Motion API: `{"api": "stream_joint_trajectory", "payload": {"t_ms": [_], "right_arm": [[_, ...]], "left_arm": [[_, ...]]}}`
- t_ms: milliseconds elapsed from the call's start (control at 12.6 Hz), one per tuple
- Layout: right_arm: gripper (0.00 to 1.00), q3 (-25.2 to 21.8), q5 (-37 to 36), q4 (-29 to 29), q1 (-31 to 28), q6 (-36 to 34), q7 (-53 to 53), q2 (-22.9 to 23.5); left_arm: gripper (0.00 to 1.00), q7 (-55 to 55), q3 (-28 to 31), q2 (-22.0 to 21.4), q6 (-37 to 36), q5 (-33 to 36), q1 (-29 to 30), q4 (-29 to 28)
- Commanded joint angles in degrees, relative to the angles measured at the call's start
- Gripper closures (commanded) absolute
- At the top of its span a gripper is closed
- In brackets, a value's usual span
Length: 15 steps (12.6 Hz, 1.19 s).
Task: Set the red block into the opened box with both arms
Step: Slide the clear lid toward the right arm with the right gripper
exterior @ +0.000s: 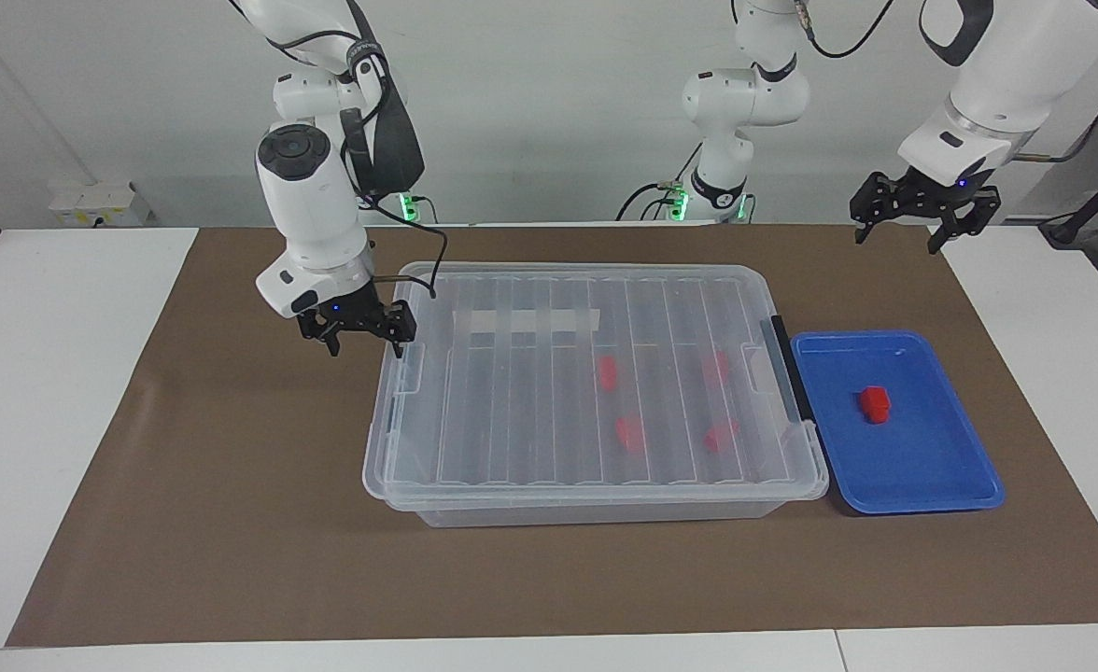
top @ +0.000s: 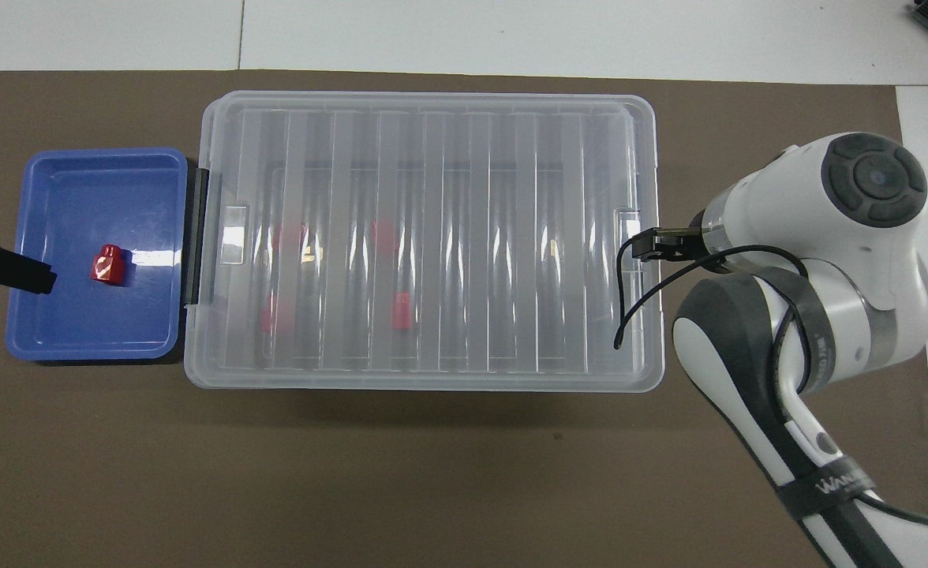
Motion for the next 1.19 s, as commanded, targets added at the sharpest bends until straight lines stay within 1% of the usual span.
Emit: {"api": "stream_joint_trajectory", "payload": {"t_ms": [0,238,475,1108], "right_arm": [[0.0,0.34,-1.4,-1.19,-2.72,-0.88,-4.65,-1.11],[0.0,0.25,-2.27,-2.77,-5.53,-1.5,-11.06,-1.9],[0.0,0.34,-3.33,-2.78,-8.96,-1.59,-20.64,-1.91],[0.0,0.34,-4.21,-2.78,-14.32,0.16,-35.6,-1.55]], "left_arm": [[0.0,0.04,-0.03,-1.17,-0.28,-0.45,0.26,-1.11],[0.0,0.04,-0.03,-1.17,-0.28,-0.45,0.26,-1.11],[0.0,0.04,-0.03,-1.17,-0.28,-0.45,0.34,-1.11],[0.0,0.04,-0.03,-1.17,-0.28,-0.45,0.26,-1.11]]}}
